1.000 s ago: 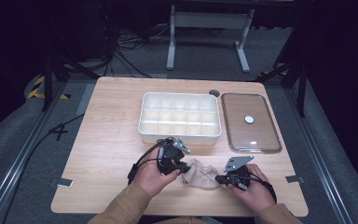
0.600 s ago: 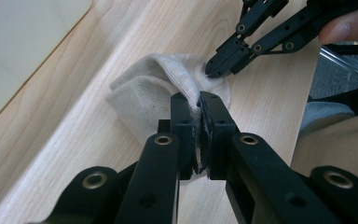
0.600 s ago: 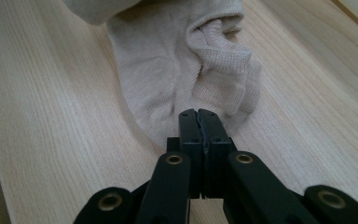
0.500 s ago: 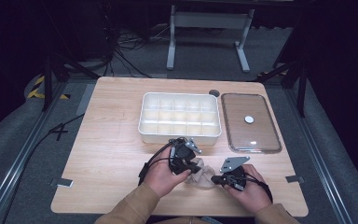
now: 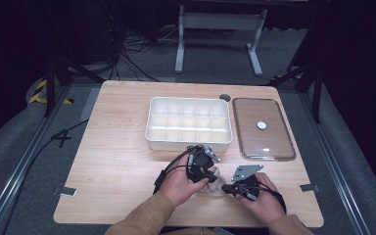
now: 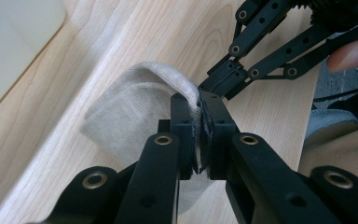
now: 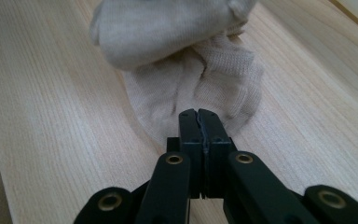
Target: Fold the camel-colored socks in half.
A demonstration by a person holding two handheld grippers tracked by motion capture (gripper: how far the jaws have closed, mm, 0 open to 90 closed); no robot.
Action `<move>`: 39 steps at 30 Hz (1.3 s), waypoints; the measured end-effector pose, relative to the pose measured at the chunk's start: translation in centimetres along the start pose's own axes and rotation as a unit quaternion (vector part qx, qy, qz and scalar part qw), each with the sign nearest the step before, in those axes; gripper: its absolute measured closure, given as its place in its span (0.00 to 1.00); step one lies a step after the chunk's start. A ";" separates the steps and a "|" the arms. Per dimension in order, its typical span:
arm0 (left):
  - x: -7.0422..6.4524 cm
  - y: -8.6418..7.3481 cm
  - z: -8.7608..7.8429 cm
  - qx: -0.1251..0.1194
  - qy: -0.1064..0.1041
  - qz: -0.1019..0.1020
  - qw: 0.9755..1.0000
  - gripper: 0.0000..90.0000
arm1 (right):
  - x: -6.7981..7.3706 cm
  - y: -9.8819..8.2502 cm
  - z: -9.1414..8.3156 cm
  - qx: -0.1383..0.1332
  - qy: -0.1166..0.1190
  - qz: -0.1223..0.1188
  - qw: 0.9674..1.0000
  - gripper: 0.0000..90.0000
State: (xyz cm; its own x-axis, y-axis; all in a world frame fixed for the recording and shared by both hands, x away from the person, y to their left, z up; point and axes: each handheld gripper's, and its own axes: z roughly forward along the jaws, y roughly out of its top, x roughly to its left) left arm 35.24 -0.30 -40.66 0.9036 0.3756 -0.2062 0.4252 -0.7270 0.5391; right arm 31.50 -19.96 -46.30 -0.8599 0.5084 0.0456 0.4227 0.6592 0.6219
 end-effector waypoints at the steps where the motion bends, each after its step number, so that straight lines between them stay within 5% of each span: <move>1: -0.1 0.1 0.1 0.000 0.000 -0.001 1.000 0.94 | 0.0 0.0 0.0 -0.001 -0.001 0.000 1.000 1.00; 10: -0.2 0.6 1.4 0.016 -0.008 0.010 1.000 0.94 | 0.0 -0.4 0.0 -0.014 0.003 0.010 1.000 1.00; 23: 0.2 0.6 2.5 0.024 -0.016 -0.002 1.000 0.94 | 0.0 -0.7 -0.8 -0.020 0.002 0.015 1.000 0.99; 26: 0.1 0.7 2.6 0.025 -0.021 -0.006 0.999 0.86 | 0.0 -0.7 -1.4 -0.026 -0.001 0.016 1.000 0.99; 31: 0.0 0.7 2.4 0.007 -0.033 -0.005 0.999 0.68 | -0.3 -0.9 -2.5 -0.033 -0.010 0.020 0.999 0.98; 39: 0.1 0.3 0.4 -0.025 -0.036 0.005 0.999 0.76 | -0.8 -1.0 -4.1 -0.050 -0.023 0.031 0.998 0.99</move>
State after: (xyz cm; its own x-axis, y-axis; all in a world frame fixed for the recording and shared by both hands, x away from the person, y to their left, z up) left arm 35.45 -0.74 -40.84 0.9097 0.3254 -0.2580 0.4151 -0.6998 0.5813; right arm 30.62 -23.31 -43.76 -0.8185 0.5721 0.0524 0.4420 0.5688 0.6936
